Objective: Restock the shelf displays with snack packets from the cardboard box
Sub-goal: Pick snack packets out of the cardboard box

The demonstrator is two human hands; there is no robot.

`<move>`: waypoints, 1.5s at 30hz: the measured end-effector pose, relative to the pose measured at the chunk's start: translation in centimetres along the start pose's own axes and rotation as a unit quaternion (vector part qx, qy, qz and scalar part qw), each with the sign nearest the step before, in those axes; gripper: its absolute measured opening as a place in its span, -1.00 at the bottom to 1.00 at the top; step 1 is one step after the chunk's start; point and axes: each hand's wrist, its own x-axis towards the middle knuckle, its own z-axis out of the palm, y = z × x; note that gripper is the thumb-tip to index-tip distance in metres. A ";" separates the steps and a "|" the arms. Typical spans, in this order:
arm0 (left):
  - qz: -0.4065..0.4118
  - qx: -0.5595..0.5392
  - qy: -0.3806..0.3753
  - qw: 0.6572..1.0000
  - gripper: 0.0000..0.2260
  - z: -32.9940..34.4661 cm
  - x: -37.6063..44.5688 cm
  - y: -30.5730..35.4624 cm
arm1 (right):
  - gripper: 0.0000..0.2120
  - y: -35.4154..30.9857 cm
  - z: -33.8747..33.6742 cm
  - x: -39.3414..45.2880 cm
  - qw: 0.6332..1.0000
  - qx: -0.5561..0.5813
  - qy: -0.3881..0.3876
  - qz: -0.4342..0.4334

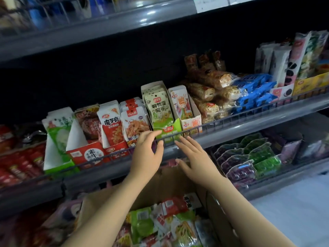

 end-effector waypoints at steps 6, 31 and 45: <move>-0.078 -0.023 -0.038 0.996 -0.73 -0.3 -7.4 -3.5 | -0.47 -2.3 1.9 -3.2 0.994 -0.022 -0.110 -0.019; -0.256 0.107 -0.568 0.775 -0.55 1.7 -18.9 -12.0 | -0.59 -4.3 13.0 -8.7 0.810 -0.147 -0.567 -0.025; -0.346 -0.003 -0.471 0.811 -0.81 2.1 -19.6 -12.2 | -0.84 -3.7 14.5 -8.8 0.873 -0.044 -0.483 0.047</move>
